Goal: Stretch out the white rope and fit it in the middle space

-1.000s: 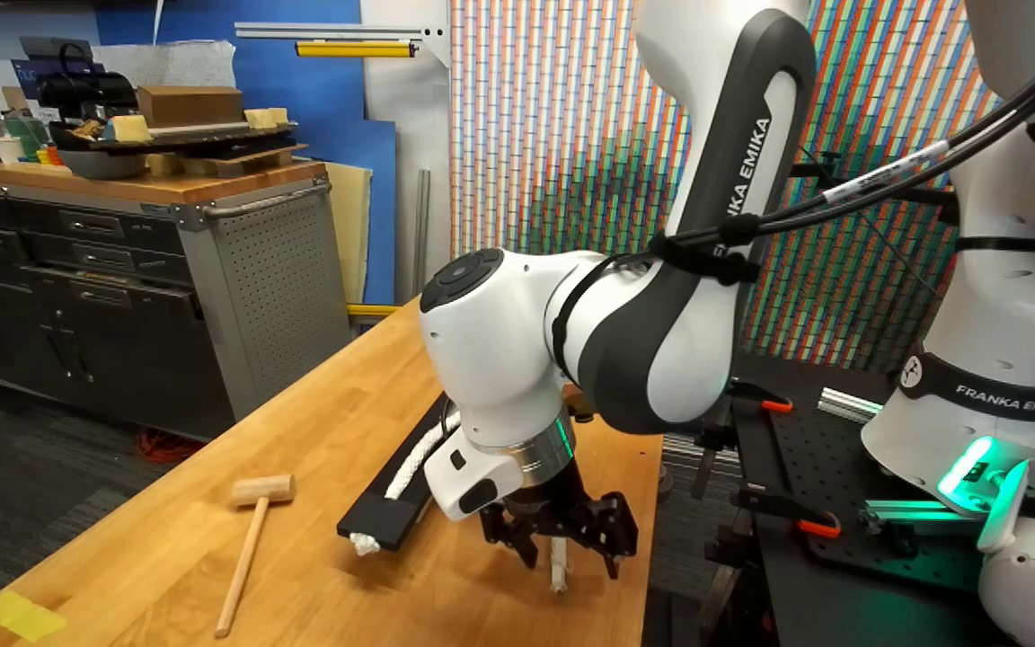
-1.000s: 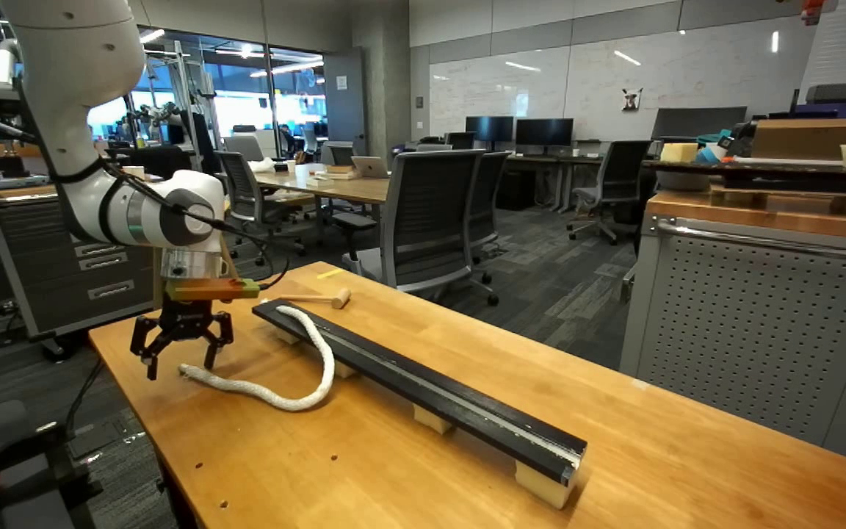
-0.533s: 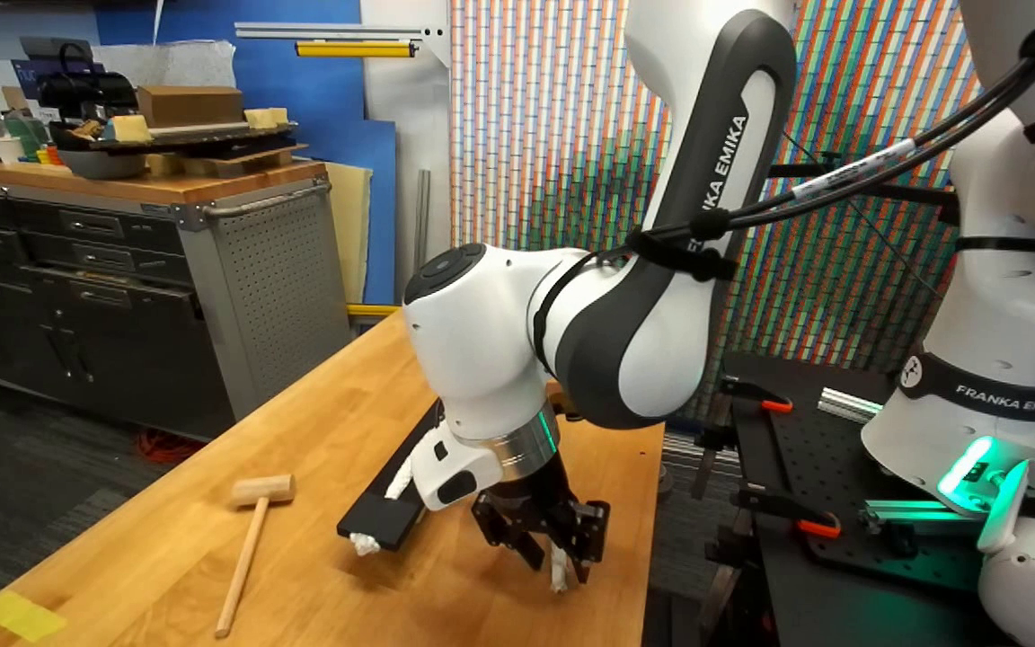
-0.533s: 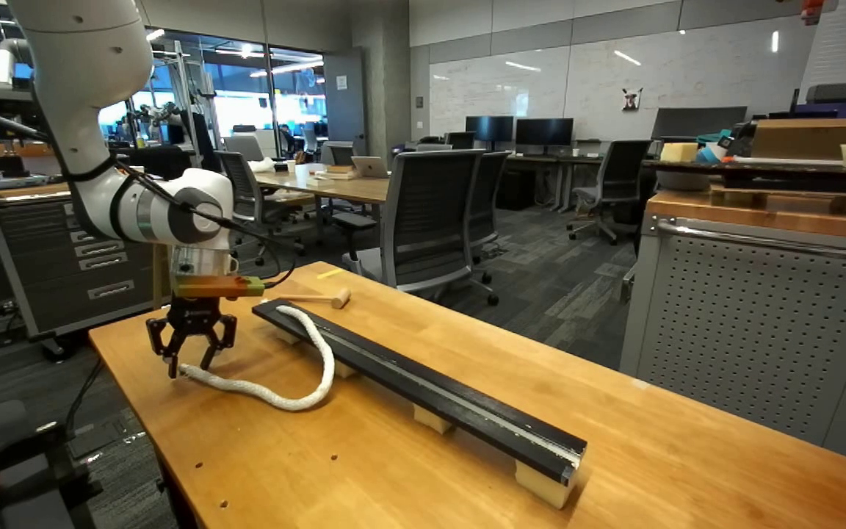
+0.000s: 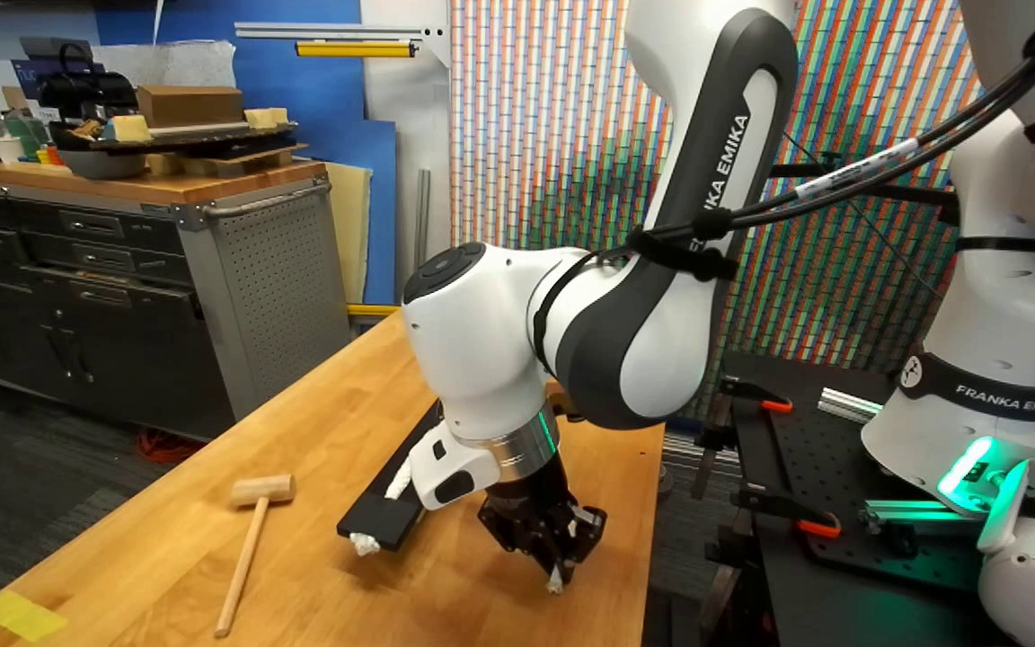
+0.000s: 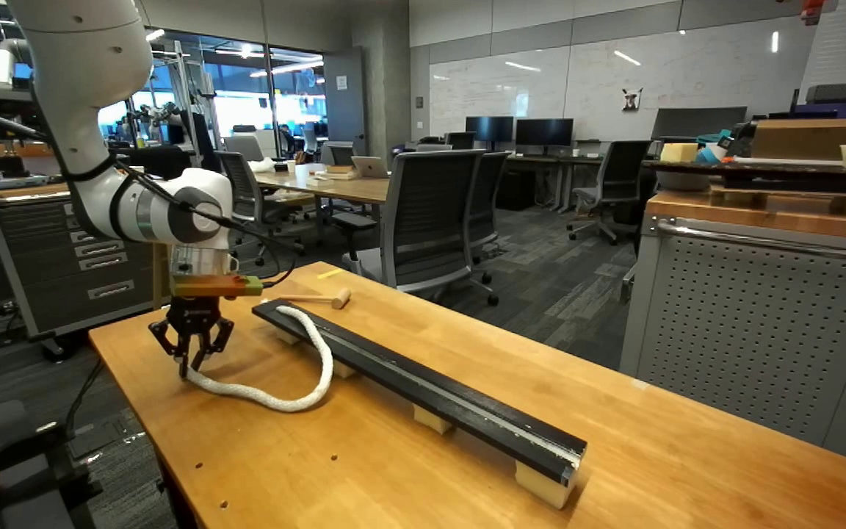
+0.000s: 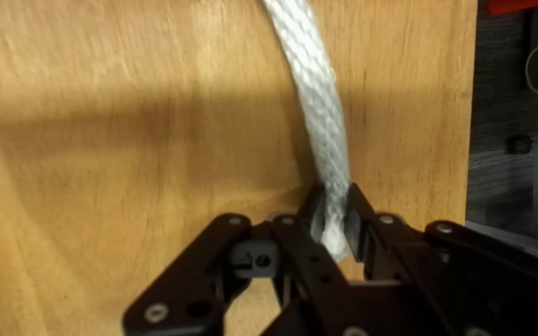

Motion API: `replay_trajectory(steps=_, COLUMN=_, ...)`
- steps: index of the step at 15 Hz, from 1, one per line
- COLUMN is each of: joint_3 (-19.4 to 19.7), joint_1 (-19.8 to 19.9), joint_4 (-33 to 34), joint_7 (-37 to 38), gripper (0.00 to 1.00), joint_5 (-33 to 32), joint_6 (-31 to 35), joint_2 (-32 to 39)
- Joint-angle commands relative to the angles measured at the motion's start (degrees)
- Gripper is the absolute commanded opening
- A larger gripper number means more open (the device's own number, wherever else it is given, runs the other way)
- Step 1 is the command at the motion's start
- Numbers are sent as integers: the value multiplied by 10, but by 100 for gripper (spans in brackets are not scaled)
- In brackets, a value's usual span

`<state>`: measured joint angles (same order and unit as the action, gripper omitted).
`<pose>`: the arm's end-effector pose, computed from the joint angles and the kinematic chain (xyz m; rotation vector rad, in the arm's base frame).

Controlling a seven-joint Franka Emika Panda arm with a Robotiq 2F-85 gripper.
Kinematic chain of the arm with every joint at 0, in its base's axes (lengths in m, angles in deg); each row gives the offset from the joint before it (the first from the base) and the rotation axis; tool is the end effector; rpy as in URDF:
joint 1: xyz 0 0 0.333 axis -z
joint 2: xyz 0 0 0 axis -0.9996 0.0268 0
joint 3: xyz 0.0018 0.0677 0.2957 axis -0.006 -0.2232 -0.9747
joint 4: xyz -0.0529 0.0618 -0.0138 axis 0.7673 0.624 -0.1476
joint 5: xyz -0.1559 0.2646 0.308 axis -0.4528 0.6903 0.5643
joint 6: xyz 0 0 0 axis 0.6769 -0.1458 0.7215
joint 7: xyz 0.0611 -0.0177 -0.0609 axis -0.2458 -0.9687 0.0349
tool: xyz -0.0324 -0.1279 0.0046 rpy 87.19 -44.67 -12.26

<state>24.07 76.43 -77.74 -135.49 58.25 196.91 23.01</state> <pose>0.4442 0.2752 0.0223 -2.1962 -2.0474 0.4332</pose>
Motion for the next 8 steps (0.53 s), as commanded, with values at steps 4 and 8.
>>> replay_trajectory(steps=4, joint_3=8, joint_1=-7, joint_4=-30, joint_7=-28, gripper=5, joint_5=-76, joint_6=-73, joint_2=-73)
replay_trajectory(steps=8, joint_3=23, joint_1=-2, joint_4=-40, joint_7=-72, gripper=5, joint_5=-130, joint_6=-140, joint_2=-129)
